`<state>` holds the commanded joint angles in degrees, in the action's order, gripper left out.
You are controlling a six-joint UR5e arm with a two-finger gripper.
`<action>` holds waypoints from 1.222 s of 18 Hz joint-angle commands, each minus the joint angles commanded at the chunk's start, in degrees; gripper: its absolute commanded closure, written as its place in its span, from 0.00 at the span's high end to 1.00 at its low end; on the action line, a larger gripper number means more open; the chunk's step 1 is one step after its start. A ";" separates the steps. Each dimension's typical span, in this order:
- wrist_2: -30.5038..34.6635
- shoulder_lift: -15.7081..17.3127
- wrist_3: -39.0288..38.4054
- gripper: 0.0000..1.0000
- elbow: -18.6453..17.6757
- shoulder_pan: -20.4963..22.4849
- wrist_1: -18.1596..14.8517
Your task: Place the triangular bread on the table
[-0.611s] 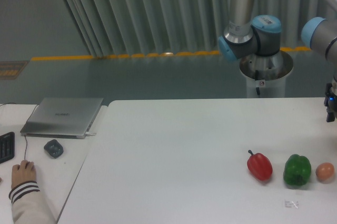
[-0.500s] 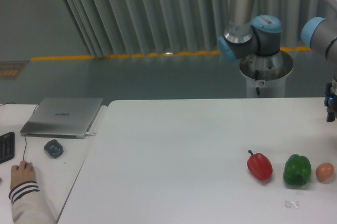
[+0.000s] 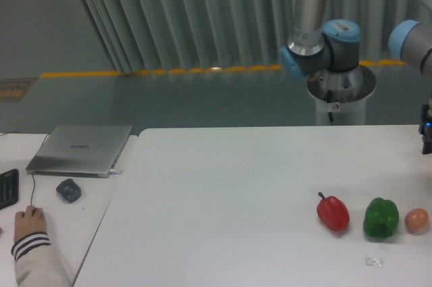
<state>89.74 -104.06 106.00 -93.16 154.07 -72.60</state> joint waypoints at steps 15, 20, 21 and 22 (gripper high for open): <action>-0.09 1.85 -2.02 1.00 -0.71 12.22 0.09; -0.26 -1.58 -2.99 1.00 0.34 15.38 1.05; -0.26 -2.28 -2.82 1.00 0.52 16.00 2.02; -0.35 -2.81 -2.82 1.00 0.52 16.44 2.90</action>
<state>89.39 -106.87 103.18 -92.64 170.50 -69.71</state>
